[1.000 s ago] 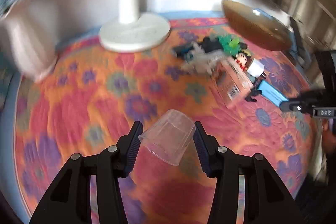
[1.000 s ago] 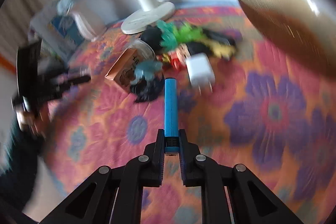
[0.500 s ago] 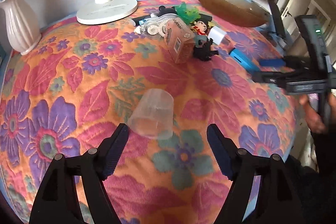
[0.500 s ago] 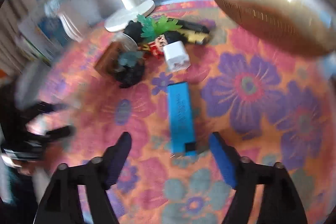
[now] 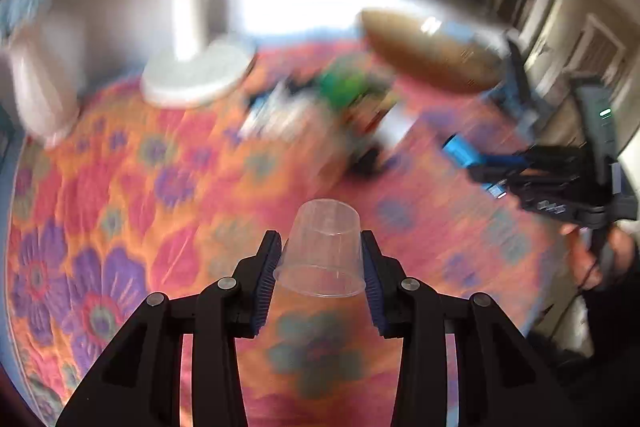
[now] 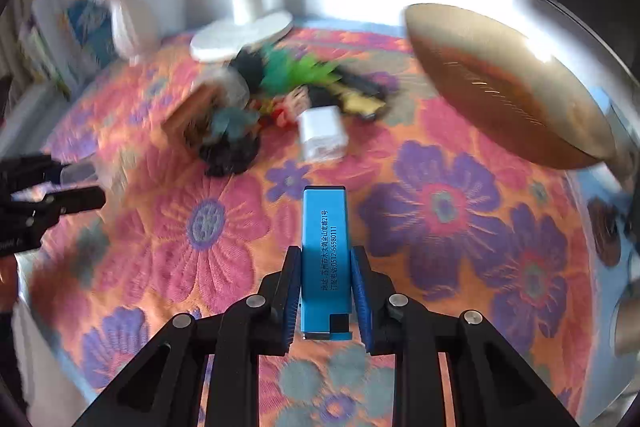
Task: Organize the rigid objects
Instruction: 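Carry cup and lighter into the amber bowl and open both grippers, then grasp the capybara card box with the left gripper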
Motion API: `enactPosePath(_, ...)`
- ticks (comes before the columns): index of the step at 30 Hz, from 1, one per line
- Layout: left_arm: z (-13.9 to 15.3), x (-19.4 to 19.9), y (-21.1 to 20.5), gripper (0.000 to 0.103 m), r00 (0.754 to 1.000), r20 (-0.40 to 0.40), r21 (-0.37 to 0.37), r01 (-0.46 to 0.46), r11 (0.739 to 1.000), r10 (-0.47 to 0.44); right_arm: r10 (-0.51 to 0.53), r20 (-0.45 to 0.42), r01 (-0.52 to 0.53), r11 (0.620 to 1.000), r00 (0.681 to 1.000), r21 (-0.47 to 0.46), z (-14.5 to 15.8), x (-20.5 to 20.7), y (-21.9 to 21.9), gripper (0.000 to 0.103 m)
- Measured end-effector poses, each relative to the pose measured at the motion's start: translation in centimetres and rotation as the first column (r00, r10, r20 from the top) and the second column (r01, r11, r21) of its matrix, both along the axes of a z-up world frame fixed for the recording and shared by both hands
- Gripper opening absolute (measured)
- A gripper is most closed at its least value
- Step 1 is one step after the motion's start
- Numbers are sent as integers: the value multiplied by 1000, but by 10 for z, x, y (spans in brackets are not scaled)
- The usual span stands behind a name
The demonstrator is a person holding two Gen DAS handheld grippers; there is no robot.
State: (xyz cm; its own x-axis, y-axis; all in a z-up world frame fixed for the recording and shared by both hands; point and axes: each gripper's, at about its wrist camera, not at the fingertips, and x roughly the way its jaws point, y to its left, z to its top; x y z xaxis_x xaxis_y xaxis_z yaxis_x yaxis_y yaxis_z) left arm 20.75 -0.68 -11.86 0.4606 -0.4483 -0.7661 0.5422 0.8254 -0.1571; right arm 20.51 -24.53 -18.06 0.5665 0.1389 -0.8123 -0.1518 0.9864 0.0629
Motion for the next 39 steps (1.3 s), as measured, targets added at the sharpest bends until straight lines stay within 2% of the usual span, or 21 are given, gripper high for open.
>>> enactPosePath(4,56,18,-69,36,991,111,-37,84,996,-79,-103,120,100,995,987,31,52,-1,-53,24)
enactPosePath(7,69,52,-123,36,988,121,-57,104,993,-97,-204,147,201,979,968,39,72,14,-88,24)
enactPosePath(9,64,73,-150,36,991,93,-59,105,993,-99,-273,107,268,962,956,58,73,33,-114,24)
enactPosePath(12,49,93,-186,36,992,60,-50,117,992,-114,-308,26,303,947,951,108,67,56,-139,24)
enactPosePath(16,33,106,-214,37,990,32,-41,141,989,-140,-328,0,327,942,945,79,64,69,-151,23)
enactPosePath(18,31,109,-221,53,992,58,-9,116,993,-116,-334,4,332,940,943,76,67,73,-154,24)
enactPosePath(19,33,108,-220,64,993,75,3,90,996,-90,-351,28,349,935,936,55,72,75,-153,26)
enactPosePath(21,39,106,-211,67,994,83,-25,78,997,-75,-369,65,369,929,927,15,79,69,-154,31)
enactPosePath(23,48,96,-189,67,994,96,-46,49,998,-44,-361,82,359,933,929,38,86,55,-152,34)
enactPosePath(25,58,81,-161,68,992,125,-60,18,998,-11,-345,105,340,938,933,66,92,41,-146,52)
enactPosePath(27,65,66,-136,72,989,143,-73,-16,997,26,-331,141,324,943,933,71,97,22,-134,59)
enactPosePath(30,77,38,-88,73,980,173,-86,-81,993,95,-284,153,270,957,946,109,100,0,-109,59)
enactPosePath(34,71,5,-30,73,958,192,-39,-210,977,214,-189,146,166,974,971,154,96,-17,-67,59)
enactPosePath(39,59,-18,16,73,936,141,-75,-314,946,322,-98,110,83,988,989,132,78,-21,-18,59)
